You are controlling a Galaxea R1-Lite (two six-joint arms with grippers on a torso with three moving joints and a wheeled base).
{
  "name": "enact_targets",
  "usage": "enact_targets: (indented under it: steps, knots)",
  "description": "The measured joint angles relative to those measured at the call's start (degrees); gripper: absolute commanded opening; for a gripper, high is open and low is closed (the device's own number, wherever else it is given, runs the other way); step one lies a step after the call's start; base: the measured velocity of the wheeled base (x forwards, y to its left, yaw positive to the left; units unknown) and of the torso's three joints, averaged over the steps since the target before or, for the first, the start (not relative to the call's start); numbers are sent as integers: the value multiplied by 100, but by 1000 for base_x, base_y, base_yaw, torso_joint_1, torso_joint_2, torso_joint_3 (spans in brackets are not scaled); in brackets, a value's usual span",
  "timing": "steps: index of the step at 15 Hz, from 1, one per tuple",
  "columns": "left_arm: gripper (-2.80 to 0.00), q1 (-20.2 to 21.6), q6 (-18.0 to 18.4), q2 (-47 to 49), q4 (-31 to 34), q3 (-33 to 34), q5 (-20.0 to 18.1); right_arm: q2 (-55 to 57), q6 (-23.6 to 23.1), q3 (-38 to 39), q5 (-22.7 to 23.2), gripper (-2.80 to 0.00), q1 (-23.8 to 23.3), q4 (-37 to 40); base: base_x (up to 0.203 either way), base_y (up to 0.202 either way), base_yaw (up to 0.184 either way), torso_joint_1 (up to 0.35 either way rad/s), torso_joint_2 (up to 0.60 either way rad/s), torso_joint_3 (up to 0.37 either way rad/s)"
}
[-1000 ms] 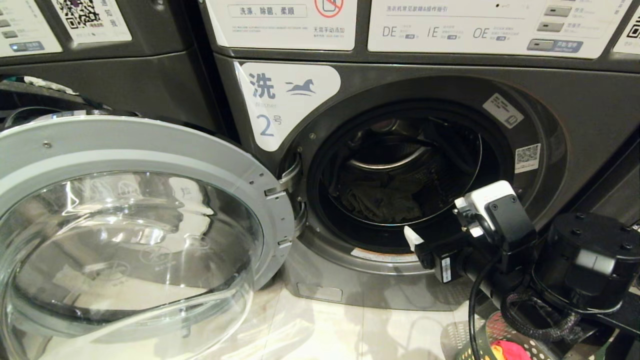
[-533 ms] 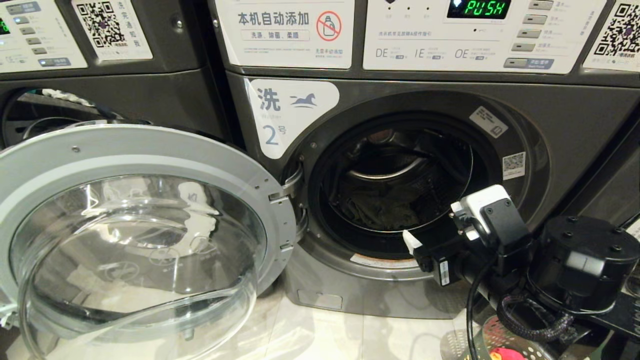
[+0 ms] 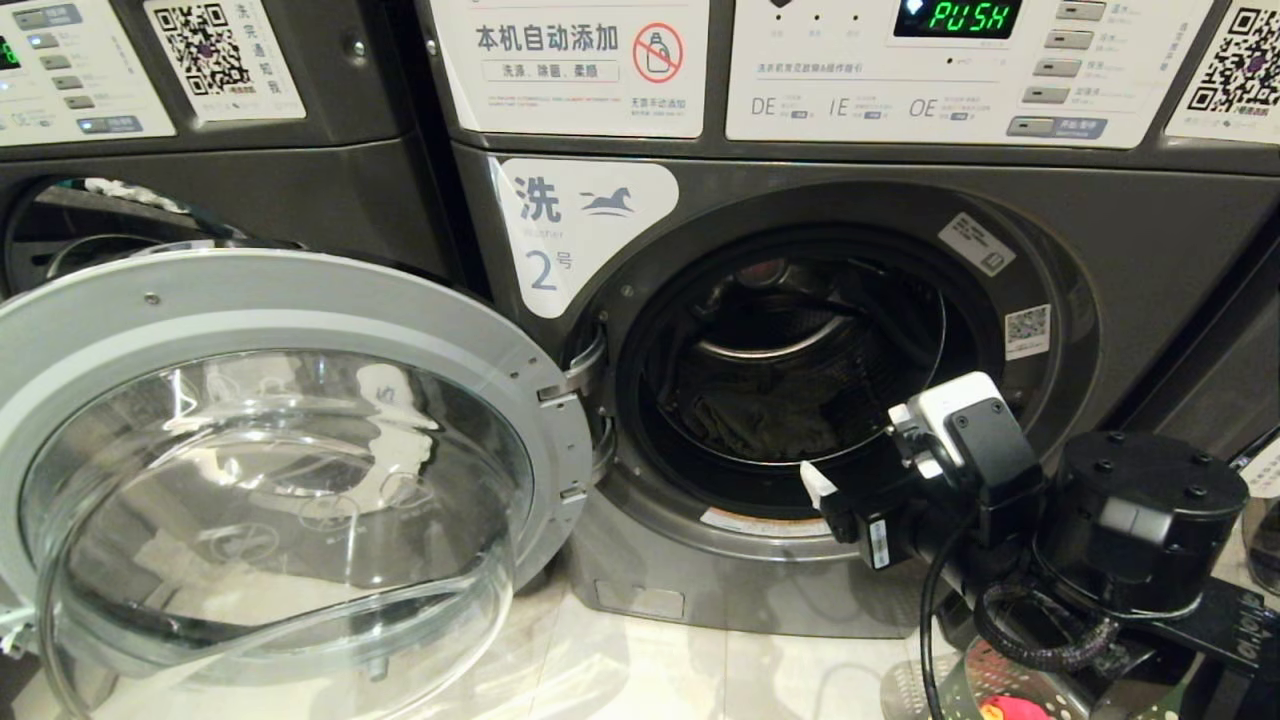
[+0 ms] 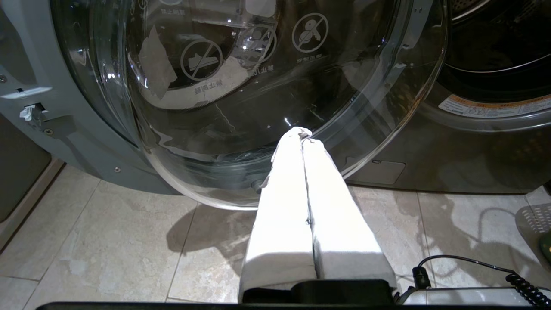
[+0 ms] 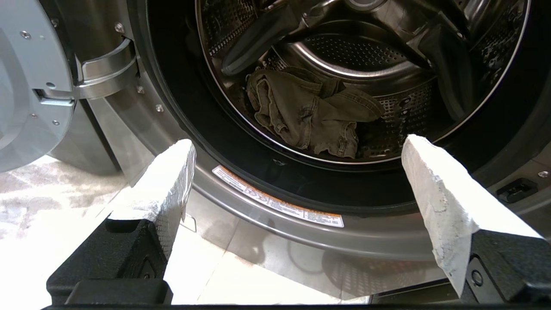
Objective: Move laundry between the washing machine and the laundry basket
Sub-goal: Pick a cloth and place it into the basket
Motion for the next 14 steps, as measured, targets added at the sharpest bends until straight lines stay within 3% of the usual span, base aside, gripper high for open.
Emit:
enact_targets:
  steps: [8,11,14]
  knots:
    - [-280,0,29,0,-4,0,-7,0,18,47,-11,0,0,1,0,0,0,0,0,0]
    - [-280,-4,47,0,-4,0,-7,0,18,66,-13,0,-5,0,154,0,0,6,8,6]
    - [-280,-1,41,0,5,0,-10,0,18,74,-13,0,5,-7,18,0,0,7,-1,1]
